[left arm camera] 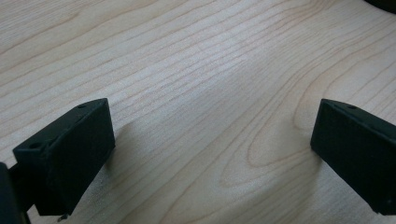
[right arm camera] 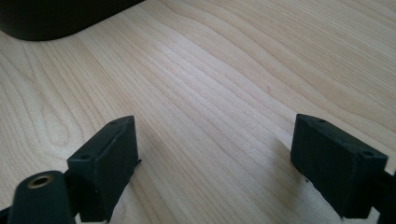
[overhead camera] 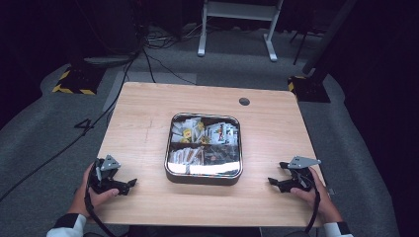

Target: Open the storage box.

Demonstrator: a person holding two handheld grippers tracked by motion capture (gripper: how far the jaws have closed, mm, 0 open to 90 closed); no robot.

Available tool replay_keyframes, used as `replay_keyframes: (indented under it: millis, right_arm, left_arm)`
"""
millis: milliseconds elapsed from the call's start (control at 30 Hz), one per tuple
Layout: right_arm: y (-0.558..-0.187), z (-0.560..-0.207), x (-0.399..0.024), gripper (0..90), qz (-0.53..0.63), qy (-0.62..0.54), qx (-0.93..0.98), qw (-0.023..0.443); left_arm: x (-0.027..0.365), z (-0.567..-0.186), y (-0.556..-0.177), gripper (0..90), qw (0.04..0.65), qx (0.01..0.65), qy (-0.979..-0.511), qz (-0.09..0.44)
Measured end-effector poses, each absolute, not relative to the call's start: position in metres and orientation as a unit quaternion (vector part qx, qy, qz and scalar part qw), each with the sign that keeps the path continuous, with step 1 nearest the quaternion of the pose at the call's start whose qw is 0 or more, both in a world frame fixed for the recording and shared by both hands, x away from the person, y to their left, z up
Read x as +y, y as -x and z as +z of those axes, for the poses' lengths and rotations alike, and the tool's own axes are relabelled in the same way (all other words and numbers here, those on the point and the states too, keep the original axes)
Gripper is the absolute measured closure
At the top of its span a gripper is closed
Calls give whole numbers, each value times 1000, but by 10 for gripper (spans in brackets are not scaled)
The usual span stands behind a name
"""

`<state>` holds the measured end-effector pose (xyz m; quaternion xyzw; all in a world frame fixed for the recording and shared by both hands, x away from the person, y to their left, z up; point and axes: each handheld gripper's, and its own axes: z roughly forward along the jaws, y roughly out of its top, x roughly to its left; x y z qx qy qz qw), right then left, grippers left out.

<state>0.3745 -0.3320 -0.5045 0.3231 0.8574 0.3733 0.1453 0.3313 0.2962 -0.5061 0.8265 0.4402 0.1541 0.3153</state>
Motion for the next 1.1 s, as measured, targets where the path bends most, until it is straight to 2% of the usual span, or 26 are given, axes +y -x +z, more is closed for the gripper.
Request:
replay_keyframes:
  millis: [400, 600, 767, 1100]
  right_arm:
    - [-378, -504, -332, 153, 370, -341, 850, 153]
    - [-379, -498, -334, 188, 370, -345, 848, 157]
    - [-385, -478, -326, 248, 395, -327, 844, 155]
    - [-403, -445, -302, 263, 412, -296, 847, 158]
  left_arm:
    - [296, -505, -333, 3, 312, 436, -830, 153]
    - [295, -506, -333, 3, 314, 433, -831, 150]
    - [294, -506, -334, 5, 318, 432, -830, 153]
    - [293, -507, -333, 4, 319, 434, -828, 154]
